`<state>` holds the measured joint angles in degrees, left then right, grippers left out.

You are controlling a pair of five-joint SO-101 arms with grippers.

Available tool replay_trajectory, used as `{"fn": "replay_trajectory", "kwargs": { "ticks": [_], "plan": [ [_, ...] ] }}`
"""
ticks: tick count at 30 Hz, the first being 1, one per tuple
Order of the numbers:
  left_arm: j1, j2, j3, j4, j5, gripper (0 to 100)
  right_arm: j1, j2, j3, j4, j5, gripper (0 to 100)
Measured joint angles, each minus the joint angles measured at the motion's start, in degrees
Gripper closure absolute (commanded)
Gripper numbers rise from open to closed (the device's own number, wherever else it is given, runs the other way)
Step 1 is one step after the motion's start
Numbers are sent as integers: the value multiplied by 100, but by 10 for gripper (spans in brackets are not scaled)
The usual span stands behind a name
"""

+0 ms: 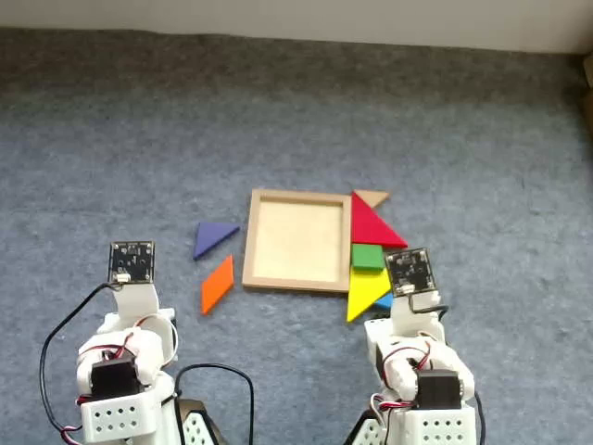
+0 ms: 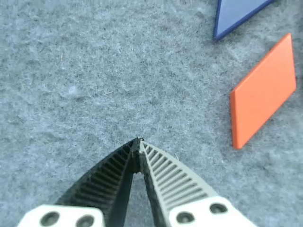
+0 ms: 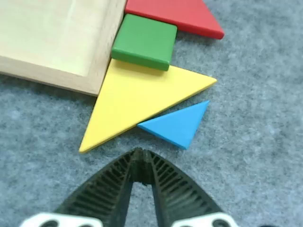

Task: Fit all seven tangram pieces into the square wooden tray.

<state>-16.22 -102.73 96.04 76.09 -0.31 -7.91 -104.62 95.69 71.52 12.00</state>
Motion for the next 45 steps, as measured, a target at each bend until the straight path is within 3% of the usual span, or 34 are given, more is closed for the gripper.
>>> {"fn": "replay_trajectory", "kwargs": {
  "ticks": [19, 28, 35, 41, 45],
  "plan": [
    [0, 0, 0, 0, 0, 993, 26, 0, 0, 0, 0, 993],
    [0, 0, 0, 0, 0, 993, 1292, 0, -316, -642, 0, 991],
    [0, -9, 0, 0, 0, 993, 738, -9, -1969, -88, 0, 943],
    [0, -9, 0, 0, 0, 993, 615, 1582, -3226, -26, -105, 923],
    [0, -9, 0, 0, 0, 993, 378, 3288, -4141, -26, -703, 807]
  ]
}}
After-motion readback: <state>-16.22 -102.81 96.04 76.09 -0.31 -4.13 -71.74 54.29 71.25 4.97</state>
